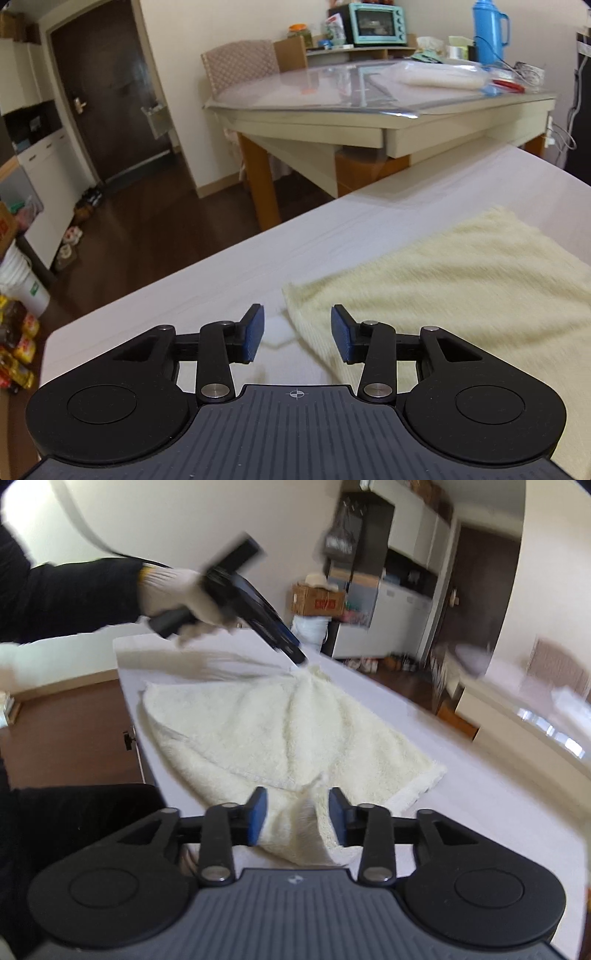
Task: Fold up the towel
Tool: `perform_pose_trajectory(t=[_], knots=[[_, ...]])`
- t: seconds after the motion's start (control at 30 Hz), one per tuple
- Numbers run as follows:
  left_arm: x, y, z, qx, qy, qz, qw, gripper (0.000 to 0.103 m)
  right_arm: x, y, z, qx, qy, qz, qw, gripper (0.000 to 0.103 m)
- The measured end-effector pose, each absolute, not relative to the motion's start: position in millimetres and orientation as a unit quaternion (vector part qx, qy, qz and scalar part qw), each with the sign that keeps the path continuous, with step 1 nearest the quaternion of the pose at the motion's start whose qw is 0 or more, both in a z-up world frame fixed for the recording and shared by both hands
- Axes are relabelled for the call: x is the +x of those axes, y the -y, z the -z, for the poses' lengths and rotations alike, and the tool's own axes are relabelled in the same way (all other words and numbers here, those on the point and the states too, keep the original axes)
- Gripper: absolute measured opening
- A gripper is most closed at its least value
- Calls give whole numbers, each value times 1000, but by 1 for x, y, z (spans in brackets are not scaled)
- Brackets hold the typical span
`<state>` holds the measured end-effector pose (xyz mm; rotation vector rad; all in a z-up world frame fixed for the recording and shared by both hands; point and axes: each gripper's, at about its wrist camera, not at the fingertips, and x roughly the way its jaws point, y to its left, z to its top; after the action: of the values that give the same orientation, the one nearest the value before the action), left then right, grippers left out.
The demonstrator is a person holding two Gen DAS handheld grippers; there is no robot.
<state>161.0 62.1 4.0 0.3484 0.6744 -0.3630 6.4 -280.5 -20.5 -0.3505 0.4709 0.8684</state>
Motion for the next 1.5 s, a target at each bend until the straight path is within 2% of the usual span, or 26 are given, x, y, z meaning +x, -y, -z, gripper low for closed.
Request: perform_pose_trajectory(t=[0.13,0.2,0.23,0.27,0.4,0.6,0.83,0.9,1.0,1.03,1.07,1.17,1.2,1.27,1.5], knots=[[127,-65,-10,182,-325,184,910,45,26,282,21,-125,-241,-442,855,39],[107,-66,-12,190,-320,196,907,45,26,282,19,-123,-245,-447,851,24],[97,-67,-13,194,-317,203,906,45,25,282,18,-123,-246,-449,850,10],[90,-67,-14,196,-315,210,905,46,23,283,16,-123,-246,-451,849,8],[47,-72,-15,206,-297,288,887,53,-7,289,3,-125,-224,-453,854,6],[1,-71,-1,254,-278,362,853,54,-41,304,-2,-95,-207,-421,878,6],[-11,-55,25,327,-264,399,815,51,-56,314,-4,-58,-202,-390,897,6],[-6,-53,27,332,-264,407,809,45,-60,316,-5,-56,-202,-384,899,6],[-1,-52,28,336,-268,418,800,37,-64,316,-6,-63,-206,-376,901,7],[2,-51,28,337,-272,424,796,30,-64,316,-6,-68,-210,-372,902,8],[3,-51,28,337,-274,426,793,23,-62,315,-5,-75,-214,-368,902,13],[3,-50,28,340,-282,431,787,11,-54,312,-6,-87,-214,-363,903,23],[2,-50,28,341,-283,431,786,9,-46,312,-7,-87,-218,-367,900,26],[-1,-49,28,346,-281,429,785,8,-37,309,-6,-92,-223,-374,896,39],[-4,-51,29,340,-279,423,792,8,23,286,2,-126,-289,-427,847,42]])
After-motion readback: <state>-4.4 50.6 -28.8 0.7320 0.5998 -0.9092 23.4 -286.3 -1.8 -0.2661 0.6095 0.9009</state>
